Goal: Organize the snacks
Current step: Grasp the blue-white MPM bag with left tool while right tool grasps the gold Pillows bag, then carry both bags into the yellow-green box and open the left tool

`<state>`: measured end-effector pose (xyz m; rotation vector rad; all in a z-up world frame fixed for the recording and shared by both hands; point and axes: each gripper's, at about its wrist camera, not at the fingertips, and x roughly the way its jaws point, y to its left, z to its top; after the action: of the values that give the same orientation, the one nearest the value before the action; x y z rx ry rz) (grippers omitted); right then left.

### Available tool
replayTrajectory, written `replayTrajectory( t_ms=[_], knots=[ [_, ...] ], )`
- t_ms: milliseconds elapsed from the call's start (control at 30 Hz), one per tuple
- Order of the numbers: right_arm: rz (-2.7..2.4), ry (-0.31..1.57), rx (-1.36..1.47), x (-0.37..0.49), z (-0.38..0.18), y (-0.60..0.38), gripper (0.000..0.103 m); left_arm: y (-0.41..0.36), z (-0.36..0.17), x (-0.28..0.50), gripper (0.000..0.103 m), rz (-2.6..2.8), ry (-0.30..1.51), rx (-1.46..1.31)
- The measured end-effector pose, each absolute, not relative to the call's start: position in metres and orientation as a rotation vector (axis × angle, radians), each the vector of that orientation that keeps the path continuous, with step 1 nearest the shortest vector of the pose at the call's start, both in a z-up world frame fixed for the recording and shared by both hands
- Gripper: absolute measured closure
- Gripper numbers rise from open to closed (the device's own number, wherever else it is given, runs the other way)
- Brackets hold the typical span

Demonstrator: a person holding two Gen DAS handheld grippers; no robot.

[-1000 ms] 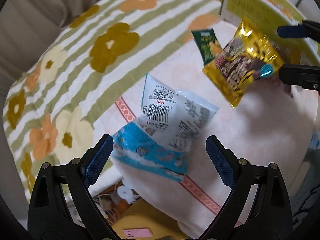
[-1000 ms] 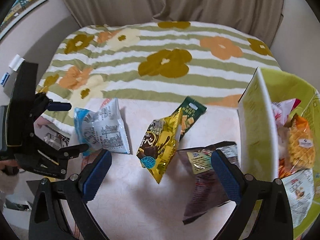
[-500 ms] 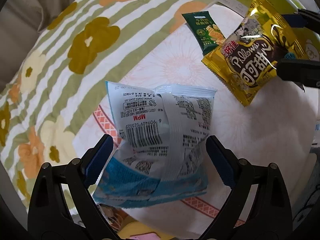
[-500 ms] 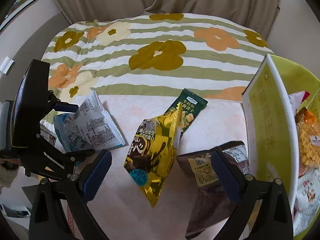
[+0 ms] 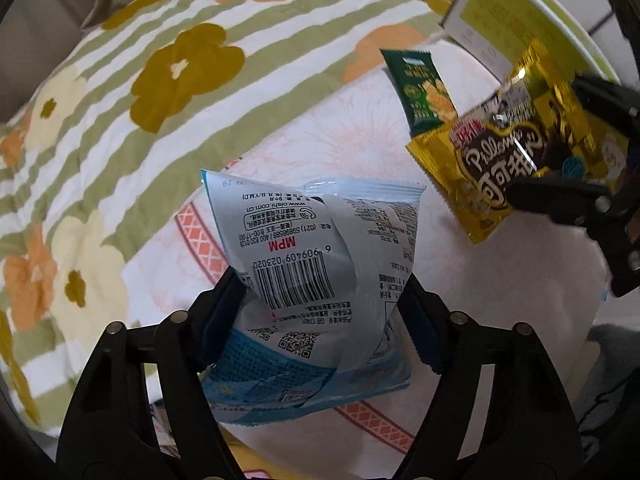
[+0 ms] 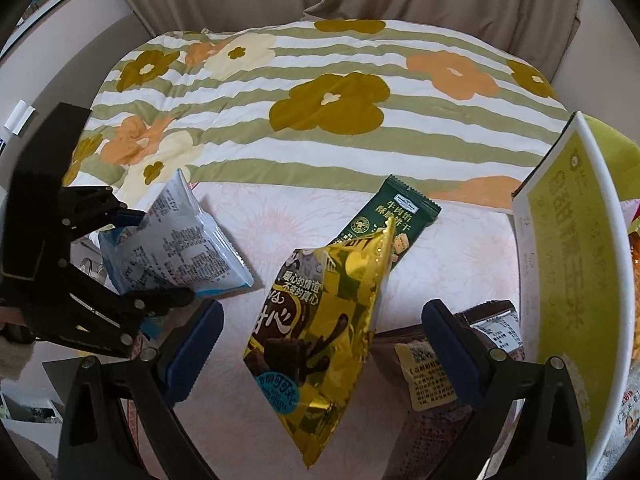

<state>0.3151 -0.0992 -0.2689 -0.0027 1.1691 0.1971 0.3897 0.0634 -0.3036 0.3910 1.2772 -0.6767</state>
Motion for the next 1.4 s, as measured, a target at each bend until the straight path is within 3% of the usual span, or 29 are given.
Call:
replayTrajectory(
  t_ms=[533,667,767,1400],
  knots=[
    [0.226,1.204,-0.062,0.322,-0.284,-0.090,0.005,0.111,-0.273,0.375,0.037,-0.474,1.278,0.059],
    [0.237,1.219,-0.081,0.322,-0.286,-0.087,0.020,0.116,-0.271,0.364,0.037,-0.446,1.275,0.009],
    [0.246,1.236,-0.091,0.322,-0.288,-0.084,0.044,0.121,-0.268,0.357,0.037,-0.433,1.272,-0.028],
    [0.283,1.025,0.026,0.277,-0.197,-0.090,0.047,0.124,-0.193,0.334,0.037,-0.422,1.123,-0.065]
  ],
)
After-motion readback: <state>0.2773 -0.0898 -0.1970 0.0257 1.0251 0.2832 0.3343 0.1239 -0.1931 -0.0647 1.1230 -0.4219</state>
